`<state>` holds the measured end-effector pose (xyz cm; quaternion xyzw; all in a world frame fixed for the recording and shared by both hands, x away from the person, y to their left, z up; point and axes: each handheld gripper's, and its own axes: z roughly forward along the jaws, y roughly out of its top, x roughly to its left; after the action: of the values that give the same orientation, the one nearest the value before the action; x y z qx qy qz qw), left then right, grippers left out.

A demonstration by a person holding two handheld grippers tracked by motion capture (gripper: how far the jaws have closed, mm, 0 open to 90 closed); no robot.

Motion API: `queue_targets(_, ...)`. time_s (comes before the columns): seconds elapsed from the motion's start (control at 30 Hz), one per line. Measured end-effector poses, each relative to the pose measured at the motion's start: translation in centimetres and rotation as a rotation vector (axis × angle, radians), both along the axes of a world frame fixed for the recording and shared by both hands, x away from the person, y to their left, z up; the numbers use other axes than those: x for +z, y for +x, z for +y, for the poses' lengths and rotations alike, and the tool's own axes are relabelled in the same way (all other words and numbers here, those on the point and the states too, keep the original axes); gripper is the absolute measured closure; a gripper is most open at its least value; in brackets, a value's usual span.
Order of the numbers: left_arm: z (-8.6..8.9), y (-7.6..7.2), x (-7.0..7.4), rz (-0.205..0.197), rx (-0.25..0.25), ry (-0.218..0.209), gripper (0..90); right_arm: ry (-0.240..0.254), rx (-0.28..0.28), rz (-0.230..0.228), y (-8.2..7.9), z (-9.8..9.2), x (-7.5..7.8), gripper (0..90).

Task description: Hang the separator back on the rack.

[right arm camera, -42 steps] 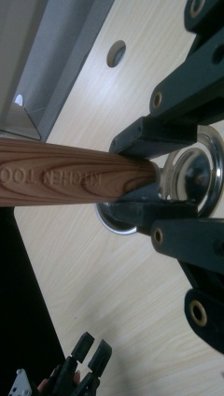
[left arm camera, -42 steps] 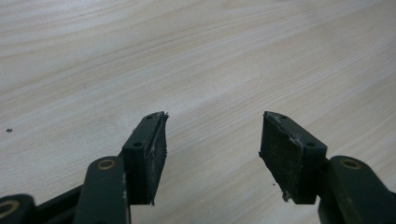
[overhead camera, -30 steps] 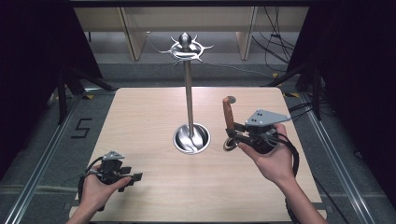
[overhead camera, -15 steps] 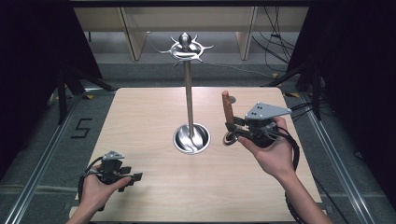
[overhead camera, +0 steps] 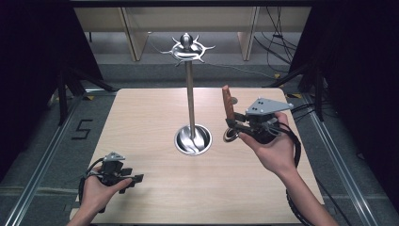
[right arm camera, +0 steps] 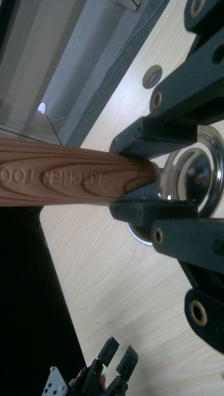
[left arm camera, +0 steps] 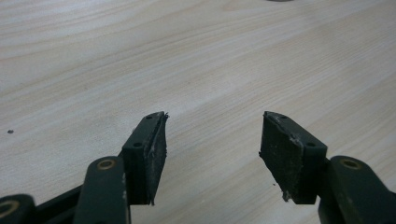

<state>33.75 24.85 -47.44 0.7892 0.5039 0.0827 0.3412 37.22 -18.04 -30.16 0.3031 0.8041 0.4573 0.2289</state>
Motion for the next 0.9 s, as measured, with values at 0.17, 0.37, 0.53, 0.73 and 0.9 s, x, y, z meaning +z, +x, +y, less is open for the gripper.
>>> queue_targets(0.17, 0.0, 0.0, 0.0, -0.001, 0.001, 0.000, 40.2, -0.009, 0.006, -0.004, 0.1, 0.1, 0.2, 70.0)
queue_targets(0.37, 0.0, 0.0, 0.0, 0.000, 0.003, -0.003, 40.2, -0.004, 0.004, 0.004, 0.2, 0.3, 0.6, 70.1)
queue_targets(0.53, 0.0, 0.0, 0.0, 0.001, 0.003, -0.002, 40.2, 0.010, -0.011, 0.026, 0.2, 0.5, 0.8, 70.0)
queue_targets(0.73, 0.0, 0.0, 0.0, -0.001, 0.002, -0.003, 40.2, 0.012, -0.014, -0.006, 0.4, 0.6, 0.9, 70.1)
queue_targets(0.9, 0.0, 0.0, 0.0, -0.004, 0.004, -0.001, 40.2, 0.003, -0.005, 0.006, 0.6, 0.7, 1.2, 70.0)
